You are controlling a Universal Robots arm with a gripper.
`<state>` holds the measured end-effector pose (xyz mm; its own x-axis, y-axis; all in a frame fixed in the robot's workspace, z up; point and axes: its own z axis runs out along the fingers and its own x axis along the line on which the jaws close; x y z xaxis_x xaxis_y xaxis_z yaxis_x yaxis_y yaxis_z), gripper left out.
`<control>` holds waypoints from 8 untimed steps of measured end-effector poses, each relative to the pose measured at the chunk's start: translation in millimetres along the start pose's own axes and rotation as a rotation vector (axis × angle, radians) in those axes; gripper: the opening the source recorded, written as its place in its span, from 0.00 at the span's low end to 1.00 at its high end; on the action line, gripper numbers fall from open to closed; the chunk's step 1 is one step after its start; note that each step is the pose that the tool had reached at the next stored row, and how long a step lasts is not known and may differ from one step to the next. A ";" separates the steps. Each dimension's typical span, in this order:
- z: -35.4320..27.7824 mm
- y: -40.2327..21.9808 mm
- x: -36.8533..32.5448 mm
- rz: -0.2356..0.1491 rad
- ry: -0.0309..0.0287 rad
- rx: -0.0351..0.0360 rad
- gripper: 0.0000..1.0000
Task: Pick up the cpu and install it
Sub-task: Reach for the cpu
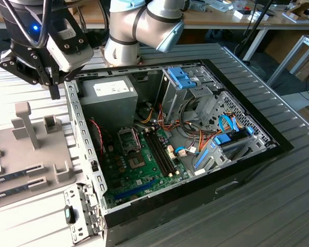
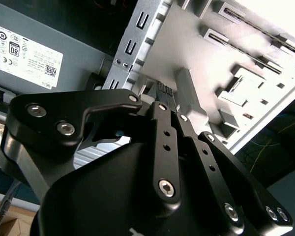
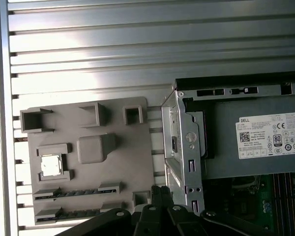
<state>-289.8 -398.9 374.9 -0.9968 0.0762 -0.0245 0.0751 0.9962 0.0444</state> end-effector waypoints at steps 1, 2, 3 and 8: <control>0.0 0.0 0.4 0.000 0.0000 0.0000 0.11; 0.1 -0.1 0.8 0.000 0.0000 0.0000 0.11; 0.1 -0.1 0.9 0.000 0.0000 0.0000 0.11; 0.2 -0.2 2.4 0.000 0.0000 -0.0001 0.11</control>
<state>-292.2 -398.9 374.6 -0.9968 0.0762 -0.0245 0.0751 0.9962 0.0444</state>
